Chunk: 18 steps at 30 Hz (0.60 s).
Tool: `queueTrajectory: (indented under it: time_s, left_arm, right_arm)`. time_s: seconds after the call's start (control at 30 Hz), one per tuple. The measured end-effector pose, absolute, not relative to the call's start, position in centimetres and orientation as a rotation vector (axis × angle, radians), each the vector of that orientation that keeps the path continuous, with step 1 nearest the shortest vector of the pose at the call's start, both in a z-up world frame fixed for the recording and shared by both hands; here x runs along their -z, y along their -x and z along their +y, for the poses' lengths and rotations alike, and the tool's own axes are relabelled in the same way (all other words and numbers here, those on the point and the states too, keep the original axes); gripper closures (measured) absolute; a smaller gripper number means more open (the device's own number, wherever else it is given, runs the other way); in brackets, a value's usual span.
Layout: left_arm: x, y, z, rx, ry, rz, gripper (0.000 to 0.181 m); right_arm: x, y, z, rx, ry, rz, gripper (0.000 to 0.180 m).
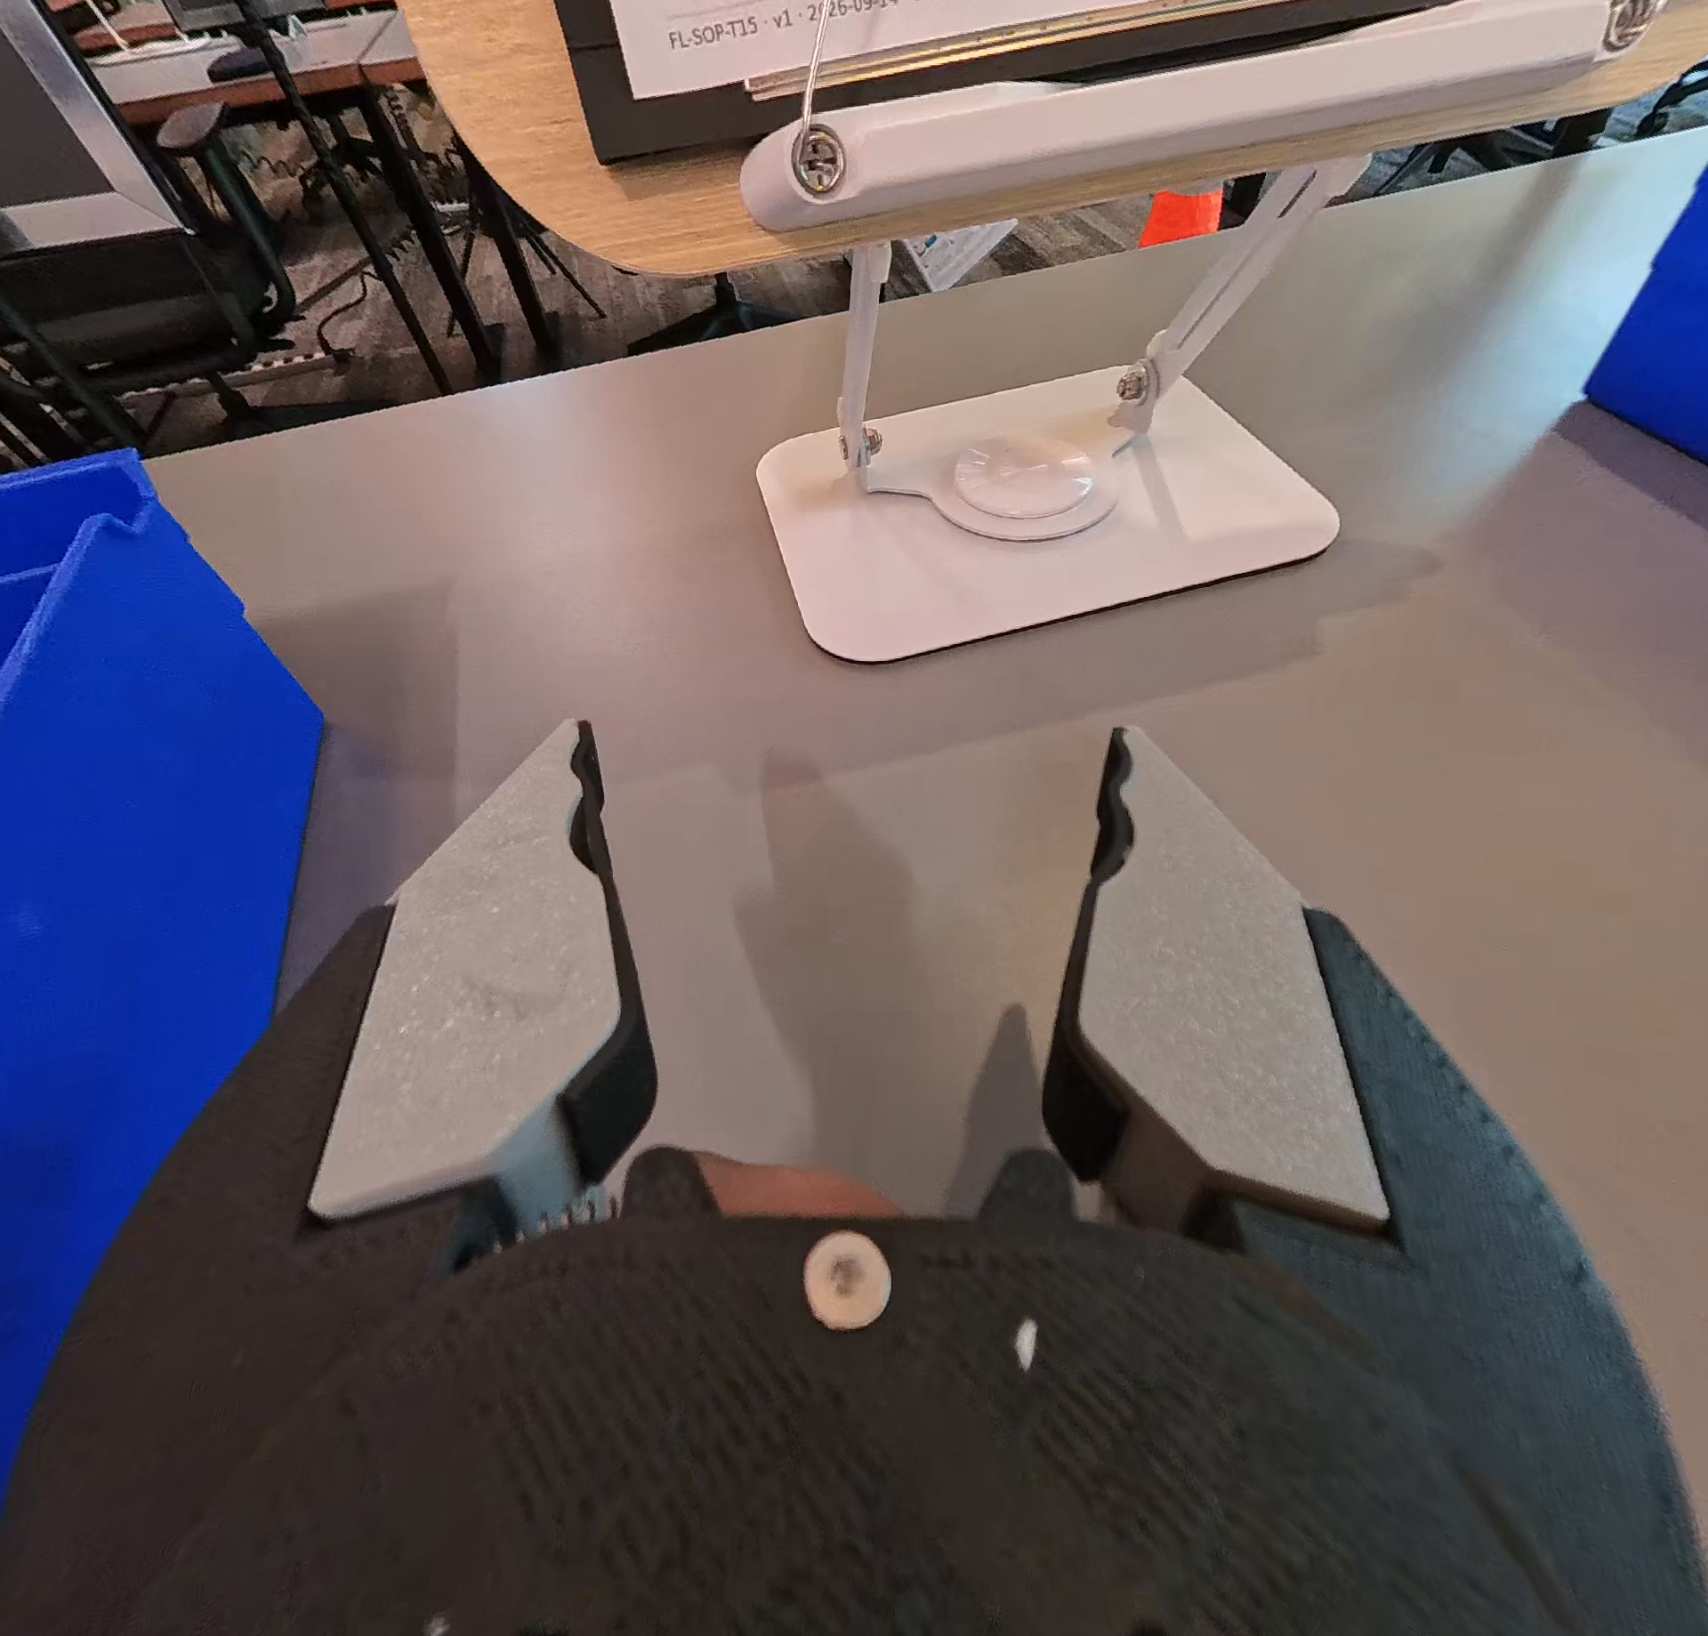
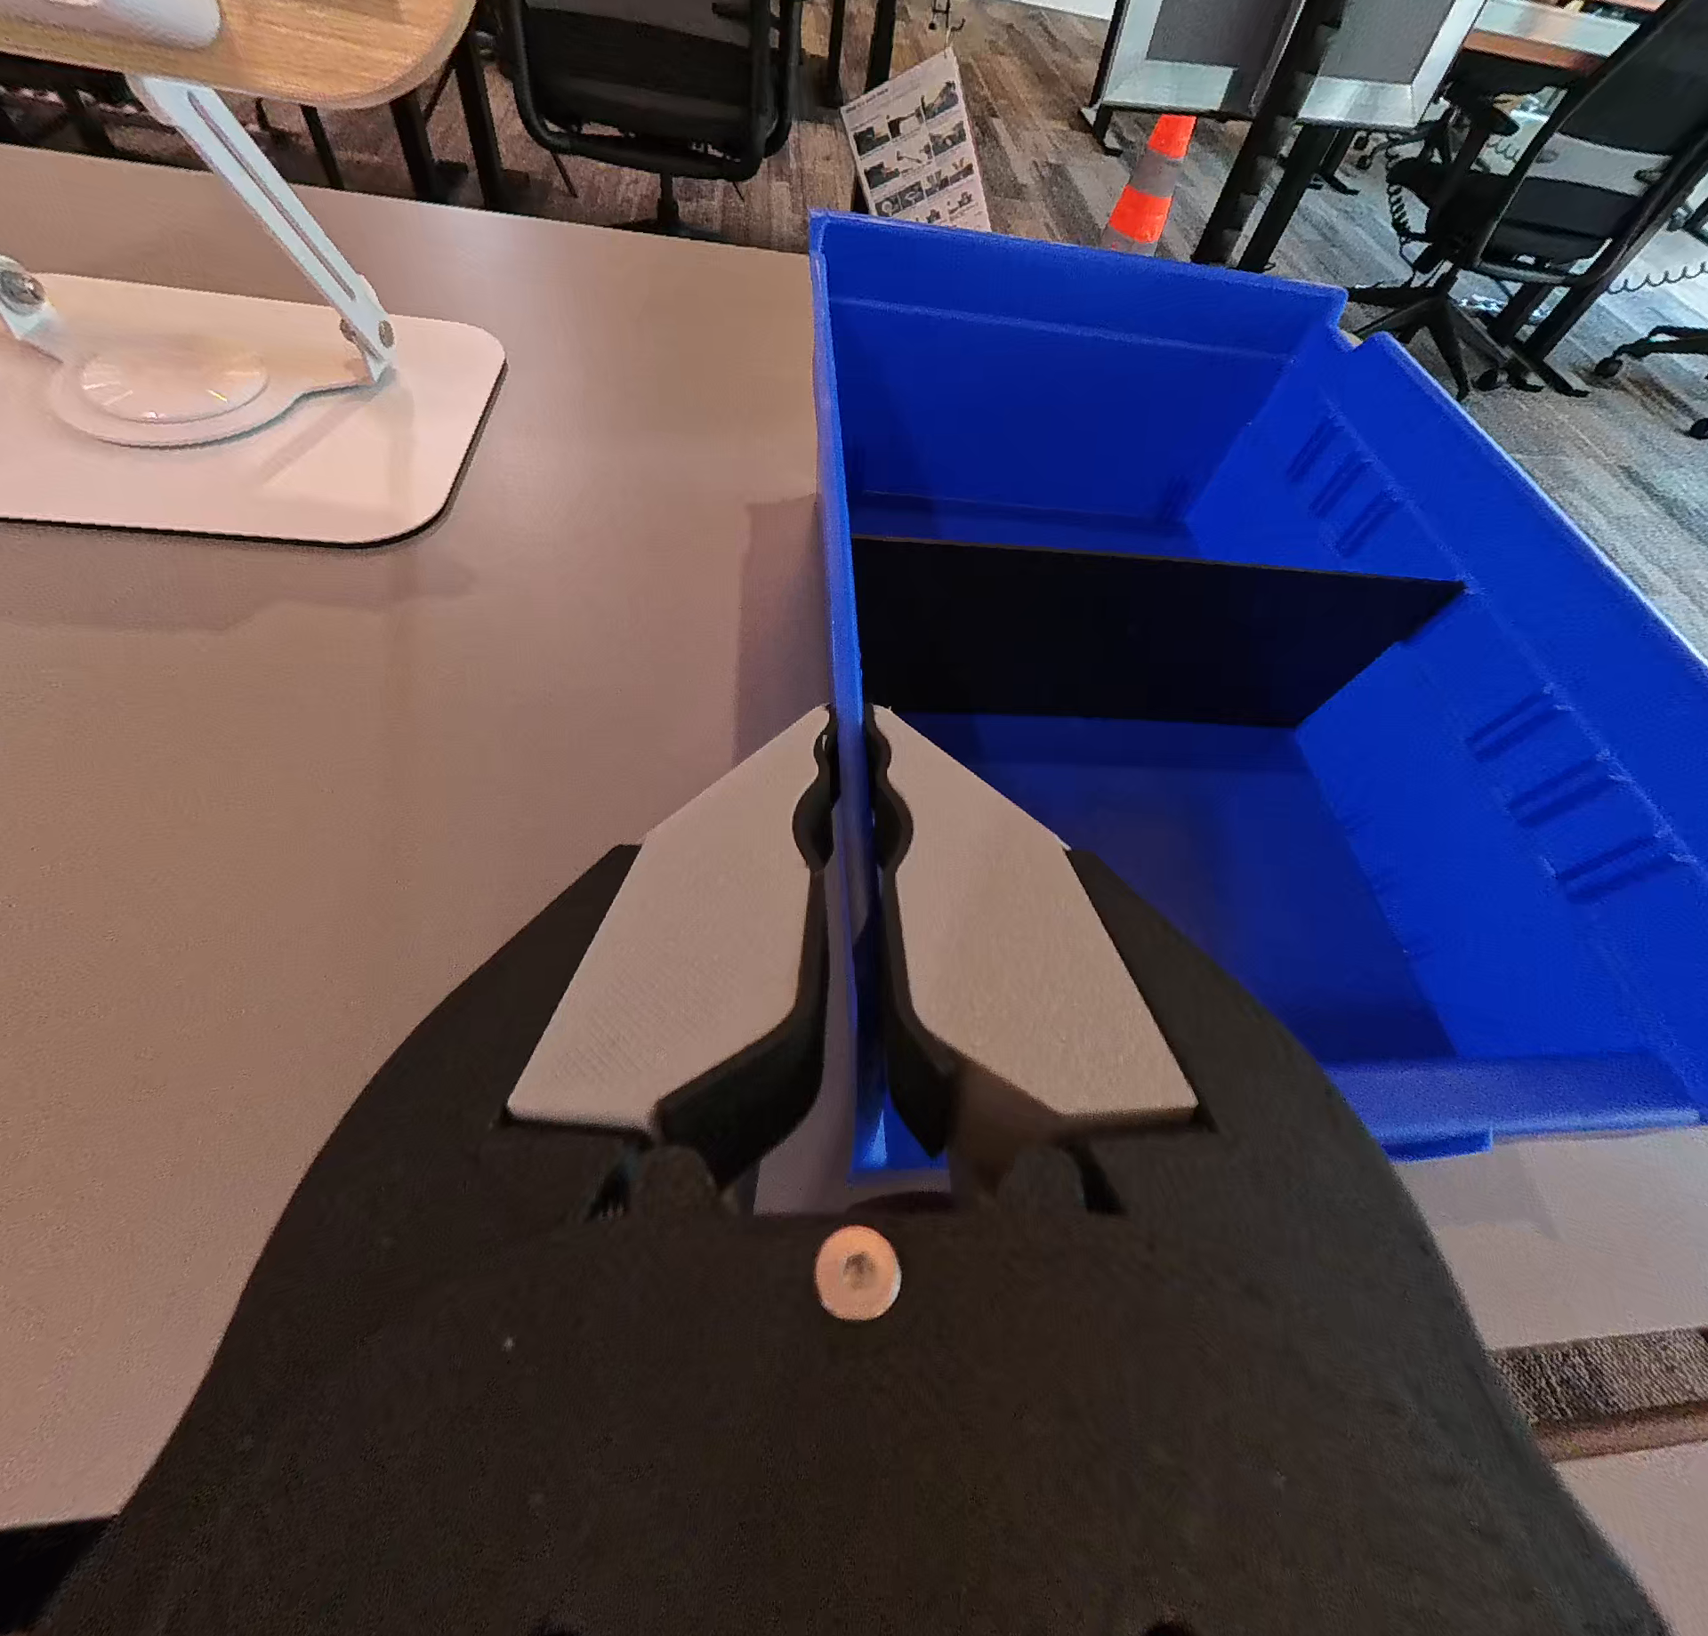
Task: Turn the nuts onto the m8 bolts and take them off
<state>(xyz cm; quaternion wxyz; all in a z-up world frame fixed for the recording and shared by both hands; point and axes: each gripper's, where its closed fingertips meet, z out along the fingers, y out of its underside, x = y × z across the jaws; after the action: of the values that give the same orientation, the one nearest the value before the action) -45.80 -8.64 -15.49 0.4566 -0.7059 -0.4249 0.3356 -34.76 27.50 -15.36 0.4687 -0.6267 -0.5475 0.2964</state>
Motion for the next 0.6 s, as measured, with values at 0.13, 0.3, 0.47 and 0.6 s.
queueTrajectory:
  time_s: [0.13,0.3,0.47,0.6]
  left_arm:
    - [15.5,45.8,-8.6,-0.83,1.742,-1.047,0.074]
    - [15.5,45.8,-8.7,-0.83,1.737,-1.051,0.074]
    - [15.4,45.9,-8.8,-0.828,1.734,-1.052,0.074]
    - [15.2,45.9,-8.9,-0.828,1.724,-1.056,0.074]
  right_arm:
    - [15.4,34.2,27.2,-0.728,1.534,-1.341,0.179]
    - [15.4,33.8,27.1,-0.736,1.53,-1.336,0.179]
    - [15.2,33.7,27.0,-0.751,1.514,-1.321,0.179]
    - [13.3,33.0,26.7,-0.765,1.441,-1.243,0.14]
